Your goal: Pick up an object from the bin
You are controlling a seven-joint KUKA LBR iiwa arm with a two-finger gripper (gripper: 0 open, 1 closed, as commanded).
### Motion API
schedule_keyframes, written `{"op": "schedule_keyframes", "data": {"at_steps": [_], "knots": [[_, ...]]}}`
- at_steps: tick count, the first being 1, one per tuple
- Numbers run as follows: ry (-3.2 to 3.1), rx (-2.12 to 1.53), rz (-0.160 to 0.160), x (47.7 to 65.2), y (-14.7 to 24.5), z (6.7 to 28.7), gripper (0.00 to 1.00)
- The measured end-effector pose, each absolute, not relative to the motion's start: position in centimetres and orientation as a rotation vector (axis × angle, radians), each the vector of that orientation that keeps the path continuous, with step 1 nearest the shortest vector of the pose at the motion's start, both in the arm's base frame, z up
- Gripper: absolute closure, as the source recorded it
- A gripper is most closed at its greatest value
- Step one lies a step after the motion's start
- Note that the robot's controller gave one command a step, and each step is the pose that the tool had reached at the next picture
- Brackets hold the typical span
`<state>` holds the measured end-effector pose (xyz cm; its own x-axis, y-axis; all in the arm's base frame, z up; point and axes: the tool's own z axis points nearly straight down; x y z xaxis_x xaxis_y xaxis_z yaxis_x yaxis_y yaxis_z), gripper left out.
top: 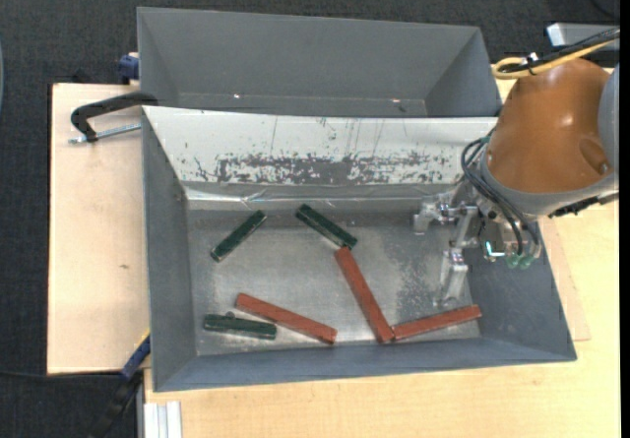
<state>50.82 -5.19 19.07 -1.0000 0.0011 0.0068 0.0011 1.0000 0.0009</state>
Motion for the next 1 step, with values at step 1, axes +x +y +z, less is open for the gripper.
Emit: {"op": "schedule_keyframes", "data": {"at_steps": [1], "knots": [[-3.143, 0.000, 0.000, 50.99, -5.18, 19.44, 0.00]]}}
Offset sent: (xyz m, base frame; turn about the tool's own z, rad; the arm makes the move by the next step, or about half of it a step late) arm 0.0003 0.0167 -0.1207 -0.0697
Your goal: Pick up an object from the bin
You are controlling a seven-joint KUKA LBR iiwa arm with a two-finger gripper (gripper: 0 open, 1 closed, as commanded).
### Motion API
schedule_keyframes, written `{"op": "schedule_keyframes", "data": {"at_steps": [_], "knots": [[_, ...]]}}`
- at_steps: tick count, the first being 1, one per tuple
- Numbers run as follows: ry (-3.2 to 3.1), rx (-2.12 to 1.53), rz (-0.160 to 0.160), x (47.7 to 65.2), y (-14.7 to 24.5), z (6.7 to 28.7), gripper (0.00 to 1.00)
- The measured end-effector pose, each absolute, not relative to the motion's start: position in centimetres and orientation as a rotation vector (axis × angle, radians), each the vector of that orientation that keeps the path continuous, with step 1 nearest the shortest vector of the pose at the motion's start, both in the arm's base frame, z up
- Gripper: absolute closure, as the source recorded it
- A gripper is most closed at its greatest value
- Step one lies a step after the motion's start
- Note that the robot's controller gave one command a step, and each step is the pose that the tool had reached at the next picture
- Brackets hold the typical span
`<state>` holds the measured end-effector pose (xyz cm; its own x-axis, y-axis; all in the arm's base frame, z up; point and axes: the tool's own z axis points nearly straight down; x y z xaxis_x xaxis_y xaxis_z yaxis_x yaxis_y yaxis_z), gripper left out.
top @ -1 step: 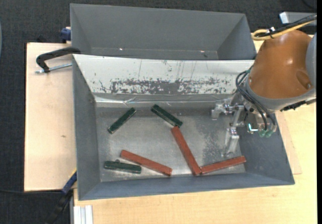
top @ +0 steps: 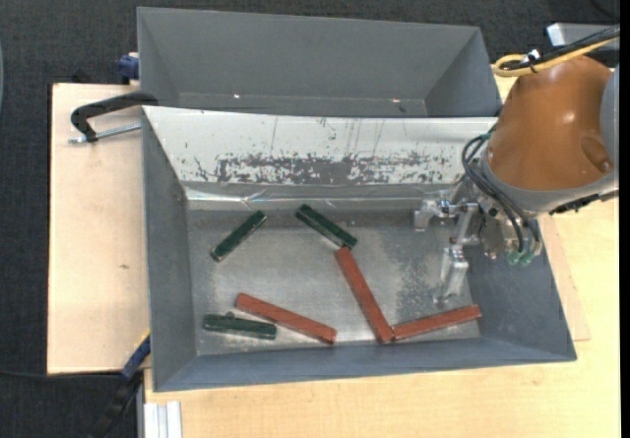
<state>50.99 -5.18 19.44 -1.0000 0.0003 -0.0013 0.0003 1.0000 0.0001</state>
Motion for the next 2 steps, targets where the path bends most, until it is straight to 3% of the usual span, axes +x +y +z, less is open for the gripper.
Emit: {"op": "schedule_keyframes", "data": {"at_steps": [1, 2], "knots": [[3.135, -0.055, 0.000, 51.1, -4.3, 13.1, 0.00], [3.141, 0.173, 0.002, 50.2, -3.2, 10.4, 0.00]]}}
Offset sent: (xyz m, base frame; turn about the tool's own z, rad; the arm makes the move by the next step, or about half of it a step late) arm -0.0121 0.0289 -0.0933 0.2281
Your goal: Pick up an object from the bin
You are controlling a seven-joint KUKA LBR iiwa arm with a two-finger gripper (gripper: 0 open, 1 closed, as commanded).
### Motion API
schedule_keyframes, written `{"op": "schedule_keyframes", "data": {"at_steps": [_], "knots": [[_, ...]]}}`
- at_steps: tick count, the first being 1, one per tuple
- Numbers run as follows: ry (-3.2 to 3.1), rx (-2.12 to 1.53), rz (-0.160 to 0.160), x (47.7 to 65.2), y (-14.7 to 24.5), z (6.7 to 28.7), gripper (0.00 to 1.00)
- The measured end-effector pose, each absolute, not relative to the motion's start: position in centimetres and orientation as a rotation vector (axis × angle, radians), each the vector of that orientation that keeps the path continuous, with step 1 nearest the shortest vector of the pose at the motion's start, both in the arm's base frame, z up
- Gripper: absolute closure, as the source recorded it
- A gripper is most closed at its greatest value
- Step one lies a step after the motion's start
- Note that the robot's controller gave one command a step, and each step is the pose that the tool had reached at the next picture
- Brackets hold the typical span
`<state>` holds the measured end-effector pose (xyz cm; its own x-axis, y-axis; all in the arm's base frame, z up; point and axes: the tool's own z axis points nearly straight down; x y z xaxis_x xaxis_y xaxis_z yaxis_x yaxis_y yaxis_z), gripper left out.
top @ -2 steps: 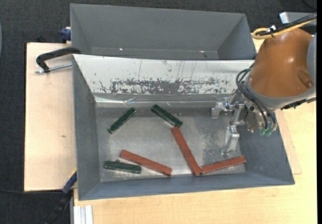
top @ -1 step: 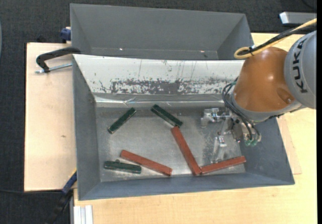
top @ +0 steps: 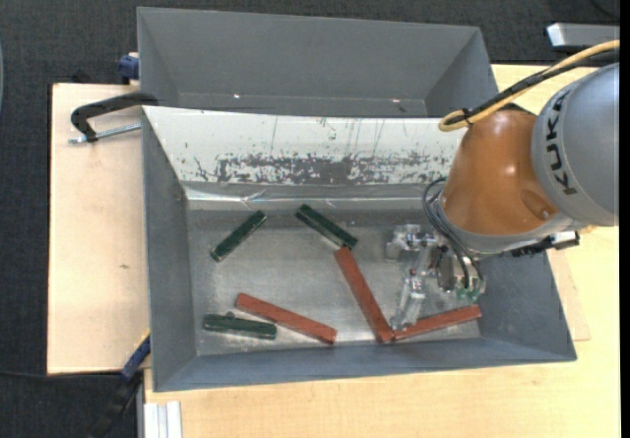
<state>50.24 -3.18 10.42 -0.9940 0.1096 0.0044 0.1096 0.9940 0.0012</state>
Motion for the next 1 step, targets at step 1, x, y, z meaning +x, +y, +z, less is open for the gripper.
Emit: {"op": "schedule_keyframes", "data": {"at_steps": [1], "knots": [[-3.126, -0.292, -0.001, 50.54, 0.31, 9.99, 0.00]]}}
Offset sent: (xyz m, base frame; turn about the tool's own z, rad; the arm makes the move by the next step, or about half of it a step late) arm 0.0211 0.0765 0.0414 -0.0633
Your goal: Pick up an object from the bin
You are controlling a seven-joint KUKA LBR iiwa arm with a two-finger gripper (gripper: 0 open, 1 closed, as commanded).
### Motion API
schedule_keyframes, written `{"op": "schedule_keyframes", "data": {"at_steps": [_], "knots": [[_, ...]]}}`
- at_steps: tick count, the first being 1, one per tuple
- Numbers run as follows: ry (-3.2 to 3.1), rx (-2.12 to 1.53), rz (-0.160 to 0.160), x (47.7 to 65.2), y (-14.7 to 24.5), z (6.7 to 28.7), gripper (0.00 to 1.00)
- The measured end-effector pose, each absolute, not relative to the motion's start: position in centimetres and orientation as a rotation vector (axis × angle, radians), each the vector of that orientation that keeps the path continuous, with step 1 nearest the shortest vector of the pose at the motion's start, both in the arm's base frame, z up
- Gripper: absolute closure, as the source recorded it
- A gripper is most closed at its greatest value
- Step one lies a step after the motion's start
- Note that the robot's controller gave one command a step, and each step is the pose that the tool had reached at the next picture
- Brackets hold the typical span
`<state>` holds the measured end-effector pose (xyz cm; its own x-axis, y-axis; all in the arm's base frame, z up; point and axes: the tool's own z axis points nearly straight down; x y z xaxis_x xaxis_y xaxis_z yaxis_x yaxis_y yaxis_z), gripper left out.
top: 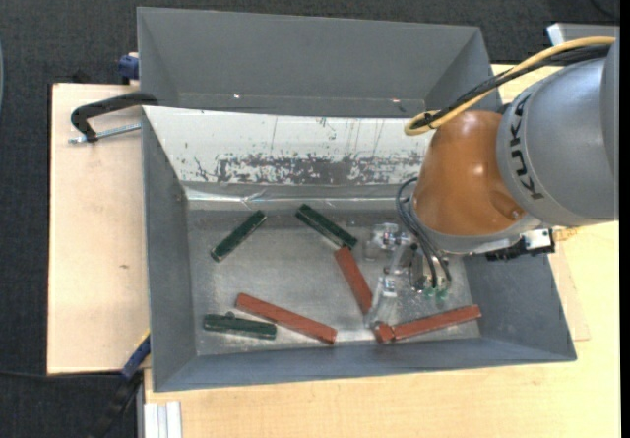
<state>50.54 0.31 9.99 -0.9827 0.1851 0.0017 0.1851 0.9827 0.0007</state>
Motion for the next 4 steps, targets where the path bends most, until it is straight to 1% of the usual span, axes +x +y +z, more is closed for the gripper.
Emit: {"op": "schedule_keyframes", "data": {"at_steps": [1, 2, 3, 4], "knots": [[-3.140, 0.197, -0.001, 51.3, 2.2, 11.7, 0.00], [-3.146, 0.019, -0.002, 52.2, 4.5, 8.9, 0.00], [-3.147, 0.035, -0.006, 51.6, 4.3, 7.5, 0.00], [-3.141, 0.116, -0.002, 50.3, 0.2, 10.0, 0.00]]}}
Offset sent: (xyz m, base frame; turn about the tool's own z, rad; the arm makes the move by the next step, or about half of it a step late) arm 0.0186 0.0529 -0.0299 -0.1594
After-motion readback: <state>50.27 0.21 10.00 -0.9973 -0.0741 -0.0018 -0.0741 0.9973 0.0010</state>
